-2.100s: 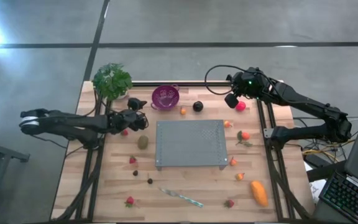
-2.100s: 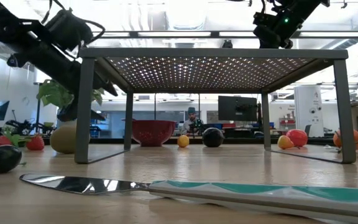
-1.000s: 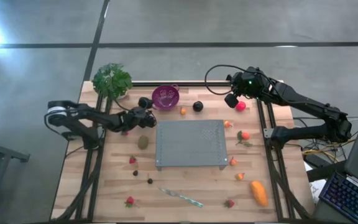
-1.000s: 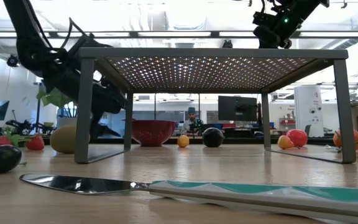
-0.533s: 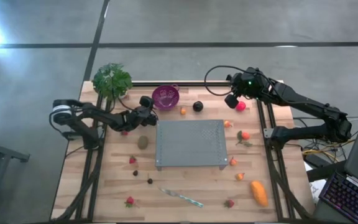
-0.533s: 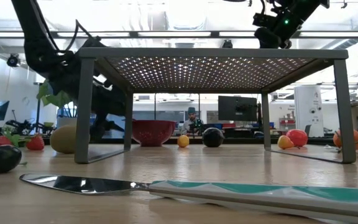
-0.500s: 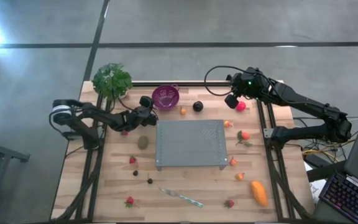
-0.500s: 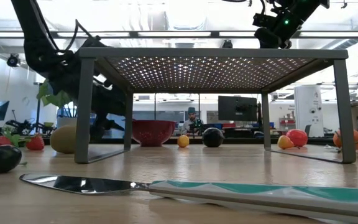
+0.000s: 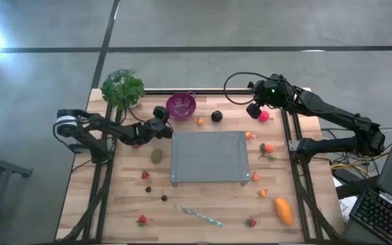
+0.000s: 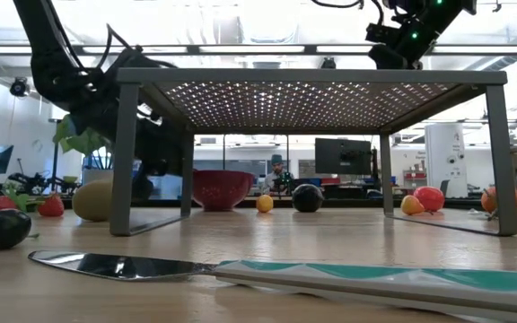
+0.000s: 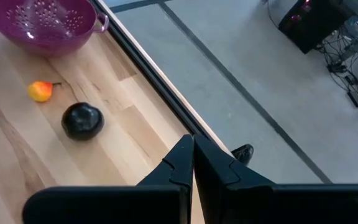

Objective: Pick & Place Fruit
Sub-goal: Put the purple strainer bowl on the shelf

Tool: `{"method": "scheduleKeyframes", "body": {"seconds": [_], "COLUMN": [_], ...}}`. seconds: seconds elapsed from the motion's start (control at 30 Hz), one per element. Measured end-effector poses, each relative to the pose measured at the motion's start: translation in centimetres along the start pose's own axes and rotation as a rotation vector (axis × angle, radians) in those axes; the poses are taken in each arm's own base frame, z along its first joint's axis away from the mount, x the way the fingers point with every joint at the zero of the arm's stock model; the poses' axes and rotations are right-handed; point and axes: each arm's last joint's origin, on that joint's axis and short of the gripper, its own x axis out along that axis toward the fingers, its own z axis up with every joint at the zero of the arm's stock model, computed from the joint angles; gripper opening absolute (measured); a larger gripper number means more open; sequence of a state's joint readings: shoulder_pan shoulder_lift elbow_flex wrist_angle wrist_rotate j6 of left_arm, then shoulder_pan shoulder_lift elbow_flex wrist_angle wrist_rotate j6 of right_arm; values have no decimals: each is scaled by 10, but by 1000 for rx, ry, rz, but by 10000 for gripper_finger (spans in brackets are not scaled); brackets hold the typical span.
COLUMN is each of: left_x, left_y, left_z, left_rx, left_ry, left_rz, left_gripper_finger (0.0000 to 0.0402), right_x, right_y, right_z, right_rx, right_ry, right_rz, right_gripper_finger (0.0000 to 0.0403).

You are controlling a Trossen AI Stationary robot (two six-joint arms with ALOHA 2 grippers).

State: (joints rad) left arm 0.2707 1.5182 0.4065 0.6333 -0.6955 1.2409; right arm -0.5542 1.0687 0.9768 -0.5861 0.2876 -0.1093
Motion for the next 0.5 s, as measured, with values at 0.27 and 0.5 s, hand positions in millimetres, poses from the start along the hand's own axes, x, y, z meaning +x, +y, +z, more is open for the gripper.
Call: {"method": "scheduleKeyframes", "body": {"seconds": [0.27,0.5], "left_x": [-1,-6], "left_y": [2,12], "left_z": [-1,-2], "left_rx": [-32,8], "left_ry": [33,29], "left_rz": [24,57], "left_gripper_finger": [25,25], "right_x": [2,2], "right_y": [-6,-9], "right_z": [-1,-1], "right_rx": [18,28], "right_ry": [6,10], "right_rz": [-21,-32], "right_gripper_finger": [8,8]}}
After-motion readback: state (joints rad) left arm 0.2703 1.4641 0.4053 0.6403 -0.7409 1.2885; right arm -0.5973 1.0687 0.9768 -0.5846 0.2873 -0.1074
